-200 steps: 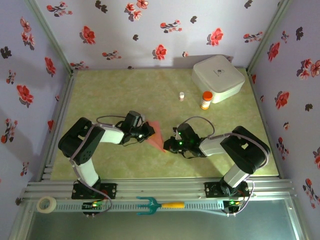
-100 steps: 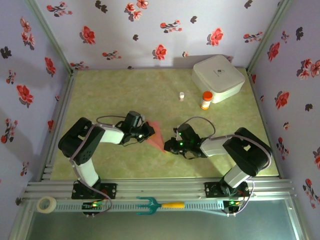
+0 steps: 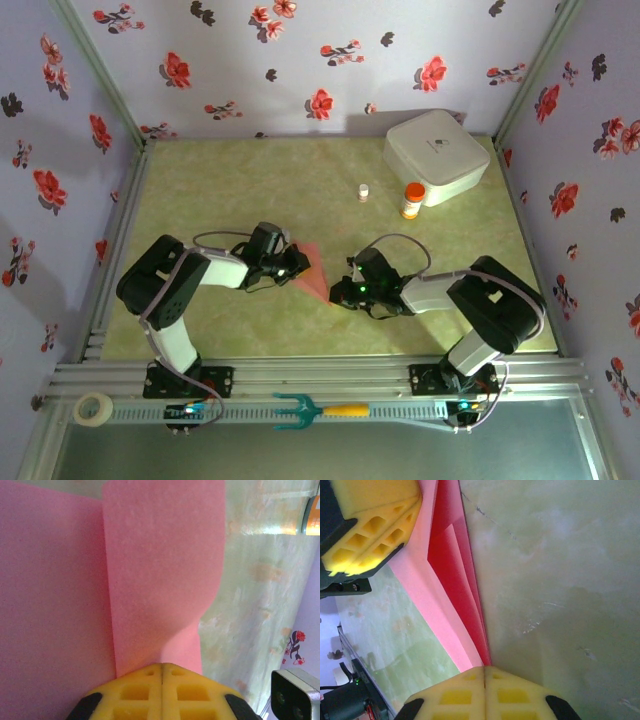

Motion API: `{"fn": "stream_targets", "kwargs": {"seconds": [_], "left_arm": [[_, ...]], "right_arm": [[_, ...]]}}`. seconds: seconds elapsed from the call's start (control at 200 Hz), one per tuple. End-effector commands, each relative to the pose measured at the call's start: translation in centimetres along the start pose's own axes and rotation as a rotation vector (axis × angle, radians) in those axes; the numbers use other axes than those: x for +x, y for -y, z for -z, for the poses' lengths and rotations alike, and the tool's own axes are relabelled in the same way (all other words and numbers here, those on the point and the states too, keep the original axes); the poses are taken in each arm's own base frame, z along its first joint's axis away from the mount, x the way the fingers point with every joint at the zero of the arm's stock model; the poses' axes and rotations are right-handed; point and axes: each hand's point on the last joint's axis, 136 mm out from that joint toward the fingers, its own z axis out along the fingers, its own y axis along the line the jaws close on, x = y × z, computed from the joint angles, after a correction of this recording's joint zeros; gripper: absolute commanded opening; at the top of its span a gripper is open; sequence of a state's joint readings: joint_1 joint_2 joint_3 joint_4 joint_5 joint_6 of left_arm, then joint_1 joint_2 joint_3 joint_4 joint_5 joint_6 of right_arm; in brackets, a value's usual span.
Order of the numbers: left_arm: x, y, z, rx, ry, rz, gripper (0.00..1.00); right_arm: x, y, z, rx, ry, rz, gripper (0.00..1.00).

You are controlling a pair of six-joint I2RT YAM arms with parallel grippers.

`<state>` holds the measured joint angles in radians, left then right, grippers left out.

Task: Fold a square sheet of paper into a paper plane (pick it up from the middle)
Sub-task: Fourth fold the wing at the center of the table.

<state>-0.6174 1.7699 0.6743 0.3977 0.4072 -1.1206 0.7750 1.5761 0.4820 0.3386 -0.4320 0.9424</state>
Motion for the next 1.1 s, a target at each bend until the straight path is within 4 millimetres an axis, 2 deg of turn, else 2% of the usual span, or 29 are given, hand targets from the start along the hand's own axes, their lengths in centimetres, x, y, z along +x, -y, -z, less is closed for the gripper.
{"fn": "stream_targets", "kwargs": {"seconds": [0.0,0.24,0.575,0.755,0.835,1.095], "left_arm": [[0.6,-2.6,-0.3,-0.076,-0.009,0.03,0.0],[0.7,-2.7,-0.4,-0.079,-0.01,0.031,0.0],[0.7,-2.7,-0.4,-0.078,-0.009,0.032,0.0],[0.7,-2.8,-0.3,-0.079,-0.008,0.031,0.0],[0.7,-2.8,-0.4,-0.079,-0.007,0.032,0.0],[0.7,-2.7,-0.4,-0.078,-0.007,0.031,0.0]], "right_arm": [[3.8,4.8,0.6,0.193,-0.122,-0.05,0.12],[4.0,4.6,0.9,0.191,-0.121,-0.044,0.07],[4.9,6.3,0.7,0.299,-0.166,-0.039,0.06],[4.8,5.7,1.1,0.296,-0.157,-0.021,0.1],[4.9,5.4,1.2,0.289,-0.158,-0.017,0.08],[5.2,5.3,1.5,0.288,-0.166,-0.011,0.09]]}}
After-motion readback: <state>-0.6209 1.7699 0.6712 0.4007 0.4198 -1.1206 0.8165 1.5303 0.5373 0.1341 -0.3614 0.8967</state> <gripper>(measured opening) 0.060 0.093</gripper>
